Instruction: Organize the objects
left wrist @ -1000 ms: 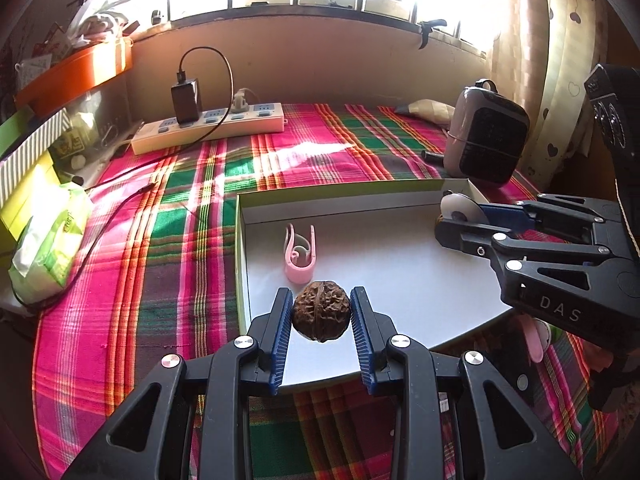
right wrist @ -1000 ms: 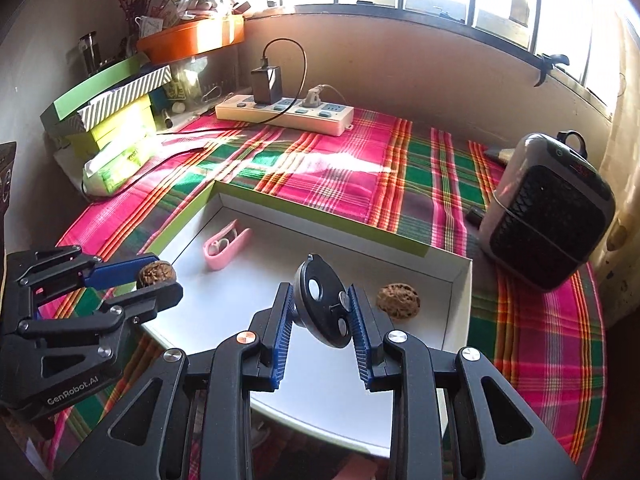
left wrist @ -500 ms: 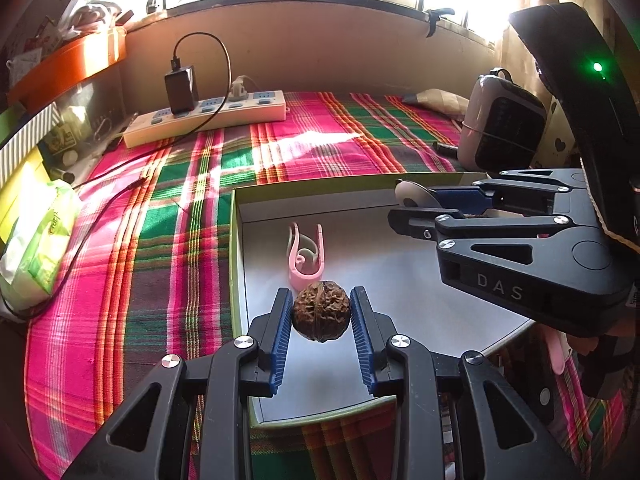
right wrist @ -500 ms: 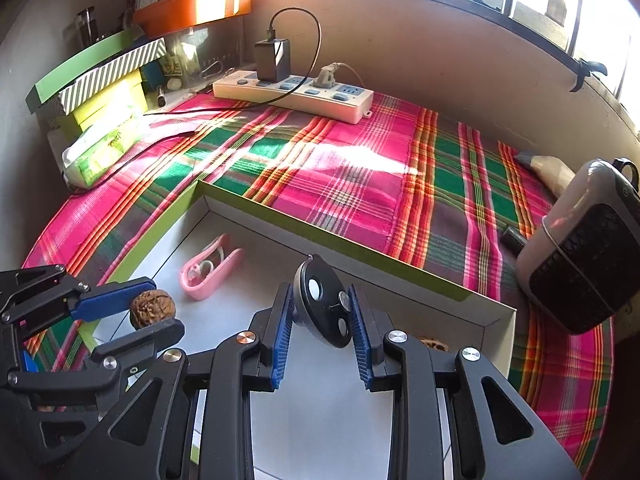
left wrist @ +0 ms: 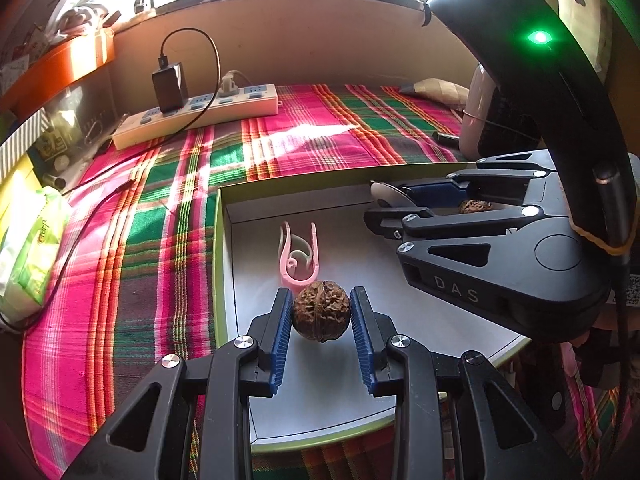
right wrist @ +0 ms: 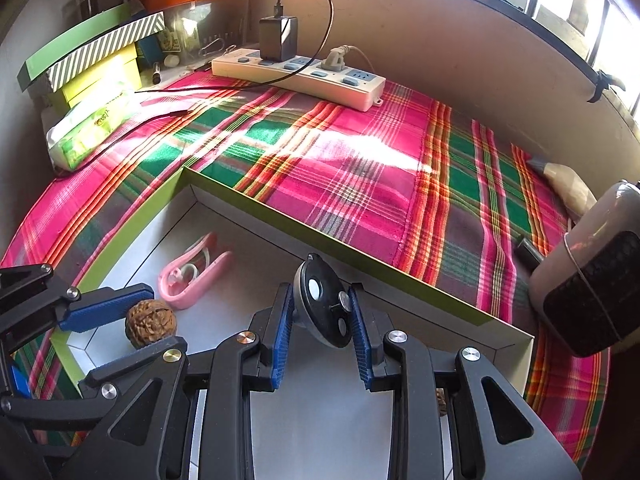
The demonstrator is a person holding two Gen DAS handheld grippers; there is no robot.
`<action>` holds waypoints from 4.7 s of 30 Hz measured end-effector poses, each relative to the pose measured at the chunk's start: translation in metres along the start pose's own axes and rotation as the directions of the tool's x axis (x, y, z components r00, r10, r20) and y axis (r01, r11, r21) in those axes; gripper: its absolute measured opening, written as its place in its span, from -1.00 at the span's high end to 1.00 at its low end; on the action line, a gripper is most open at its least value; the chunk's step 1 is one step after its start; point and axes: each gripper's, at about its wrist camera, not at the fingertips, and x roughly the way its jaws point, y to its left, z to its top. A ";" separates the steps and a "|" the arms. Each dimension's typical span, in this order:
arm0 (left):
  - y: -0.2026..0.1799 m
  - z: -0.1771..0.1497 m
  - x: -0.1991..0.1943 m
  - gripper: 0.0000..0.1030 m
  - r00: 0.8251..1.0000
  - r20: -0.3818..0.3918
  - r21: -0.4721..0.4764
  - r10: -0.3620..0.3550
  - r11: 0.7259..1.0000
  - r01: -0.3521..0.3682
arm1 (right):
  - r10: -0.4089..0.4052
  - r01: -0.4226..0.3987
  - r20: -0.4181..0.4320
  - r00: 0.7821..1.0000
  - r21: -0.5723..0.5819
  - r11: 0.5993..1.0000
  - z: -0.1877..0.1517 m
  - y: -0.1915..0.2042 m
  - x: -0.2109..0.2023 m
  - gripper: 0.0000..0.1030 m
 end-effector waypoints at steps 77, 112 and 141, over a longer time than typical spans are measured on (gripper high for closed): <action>-0.012 -0.039 -0.081 0.24 0.996 0.090 -0.031 -0.025 0.999 0.028 | -0.063 0.026 0.164 0.984 0.217 0.976 -0.074 -0.015 -0.105 -0.01; -0.033 -0.091 -0.076 0.20 0.992 -0.002 -0.017 -0.129 0.991 0.129 | -0.077 0.016 0.137 0.988 0.398 0.917 -0.173 -0.040 -0.123 -0.01; -0.037 -0.090 -0.064 0.19 0.992 -0.034 -0.030 -0.121 0.992 0.120 | -0.128 0.090 0.064 0.990 0.416 0.905 -0.171 -0.051 -0.102 -0.02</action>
